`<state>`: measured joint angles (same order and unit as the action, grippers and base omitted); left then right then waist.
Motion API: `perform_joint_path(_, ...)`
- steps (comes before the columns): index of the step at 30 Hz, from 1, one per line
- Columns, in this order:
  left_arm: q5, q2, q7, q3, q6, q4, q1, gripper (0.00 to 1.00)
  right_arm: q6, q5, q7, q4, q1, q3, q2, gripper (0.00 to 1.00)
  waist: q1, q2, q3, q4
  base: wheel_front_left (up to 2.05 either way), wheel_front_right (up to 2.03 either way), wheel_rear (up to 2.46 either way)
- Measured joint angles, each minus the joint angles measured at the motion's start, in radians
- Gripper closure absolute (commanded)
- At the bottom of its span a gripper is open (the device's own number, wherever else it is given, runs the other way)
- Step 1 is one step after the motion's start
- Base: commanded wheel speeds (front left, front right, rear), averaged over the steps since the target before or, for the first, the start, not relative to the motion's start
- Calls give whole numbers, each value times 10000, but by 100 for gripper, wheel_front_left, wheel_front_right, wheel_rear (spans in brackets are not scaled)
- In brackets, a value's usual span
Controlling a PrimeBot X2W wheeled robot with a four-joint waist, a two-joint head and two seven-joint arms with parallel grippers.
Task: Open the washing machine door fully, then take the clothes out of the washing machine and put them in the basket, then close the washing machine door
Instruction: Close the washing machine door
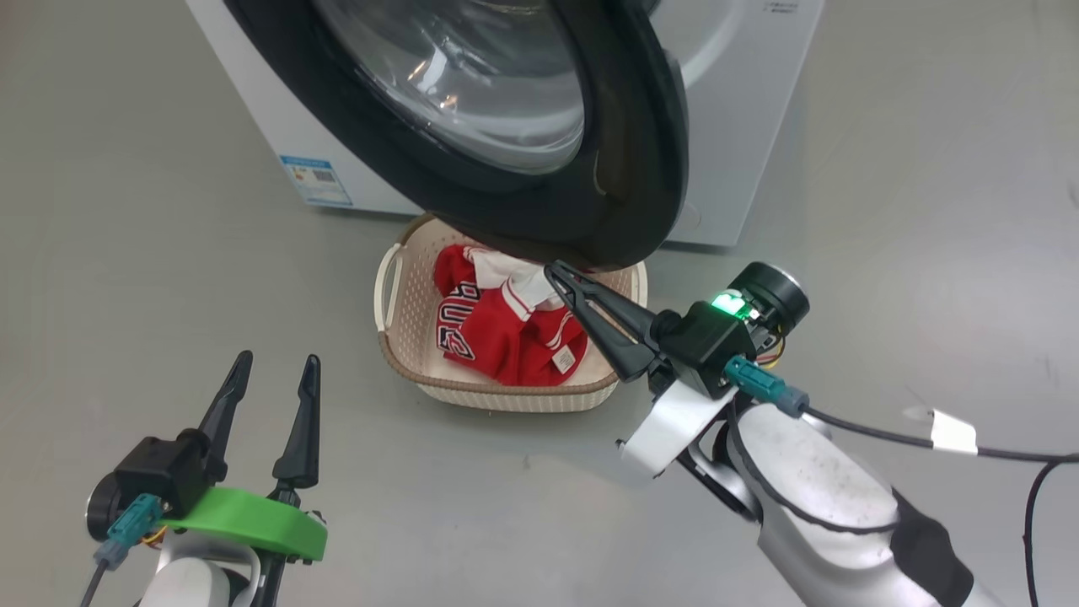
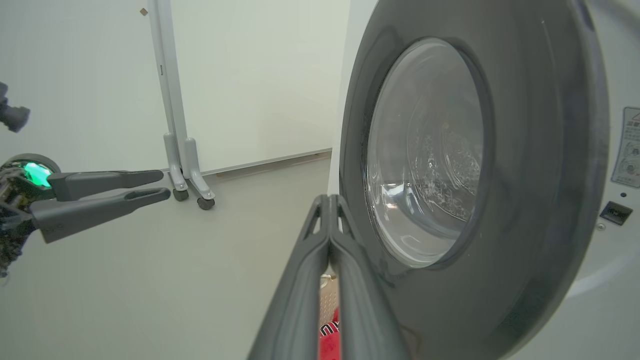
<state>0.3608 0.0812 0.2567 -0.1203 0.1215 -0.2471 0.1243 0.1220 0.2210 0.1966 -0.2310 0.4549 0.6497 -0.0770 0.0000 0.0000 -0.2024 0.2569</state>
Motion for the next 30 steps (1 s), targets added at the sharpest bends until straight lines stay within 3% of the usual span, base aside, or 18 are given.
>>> perform_joint_path(7, 247, -50, 0, -117, 0, 176, 347, 0, 0, -8, -255, -727, 913, -75, -267, 100, 0, 0, -710, 313, 0, 0, 0)
perform_joint_path(24, 502, -295, 0, -596, 0, 393, 1360, 0, -15, 6, -234, -1889, 3161, -1599, -894, 100, 0, 0, -2395, 821, 0, 0, 0)
perform_joint_path(30, 531, -334, 0, -1074, 0, 382, 1490, 0, -207, -23, -150, -2301, 4095, -2184, -1350, 100, 1, 0, -2760, 887, 0, 0, 0)
